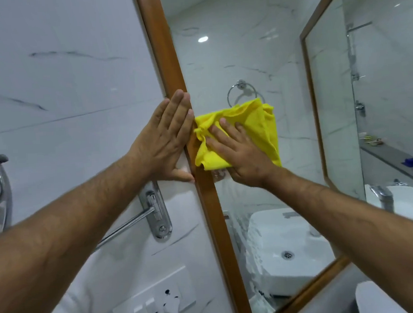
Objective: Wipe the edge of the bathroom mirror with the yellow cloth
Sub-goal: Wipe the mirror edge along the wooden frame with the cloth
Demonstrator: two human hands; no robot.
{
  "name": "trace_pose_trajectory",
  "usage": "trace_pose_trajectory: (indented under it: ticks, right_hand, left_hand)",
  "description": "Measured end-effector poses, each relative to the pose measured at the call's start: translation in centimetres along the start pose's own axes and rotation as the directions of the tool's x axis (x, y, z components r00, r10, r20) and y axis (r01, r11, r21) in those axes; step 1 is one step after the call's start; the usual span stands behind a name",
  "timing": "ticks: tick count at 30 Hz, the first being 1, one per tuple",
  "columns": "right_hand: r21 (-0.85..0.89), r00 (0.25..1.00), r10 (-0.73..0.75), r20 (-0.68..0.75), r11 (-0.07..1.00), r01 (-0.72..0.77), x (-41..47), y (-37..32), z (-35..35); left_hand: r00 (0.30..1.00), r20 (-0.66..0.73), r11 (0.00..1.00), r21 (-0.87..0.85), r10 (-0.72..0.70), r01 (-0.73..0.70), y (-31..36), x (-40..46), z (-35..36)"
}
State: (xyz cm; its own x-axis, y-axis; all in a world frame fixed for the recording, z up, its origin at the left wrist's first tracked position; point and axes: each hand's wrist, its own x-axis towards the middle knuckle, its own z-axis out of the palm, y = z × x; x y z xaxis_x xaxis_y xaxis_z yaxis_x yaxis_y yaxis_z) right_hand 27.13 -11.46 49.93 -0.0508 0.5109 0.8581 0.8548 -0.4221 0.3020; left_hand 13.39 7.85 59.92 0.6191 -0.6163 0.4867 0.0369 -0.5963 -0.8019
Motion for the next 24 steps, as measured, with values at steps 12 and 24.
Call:
trace_pose_trajectory:
  ticks: [12,24]
  right_hand:
    - [0.122,0.989,0.099,-0.111,0.989,-0.085,-4.8,-2.9,4.3]
    - [0.143,0.988,0.152,0.0,0.978,-0.151,-3.7,-3.3,2.1]
  left_hand:
    - [0.986,0.088,0.984,-0.102,-0.14,0.149,3.1,-1.6,0.6]
    - [0.981,0.179,0.994,0.093,-0.079,0.063,3.5,-2.1,-0.6]
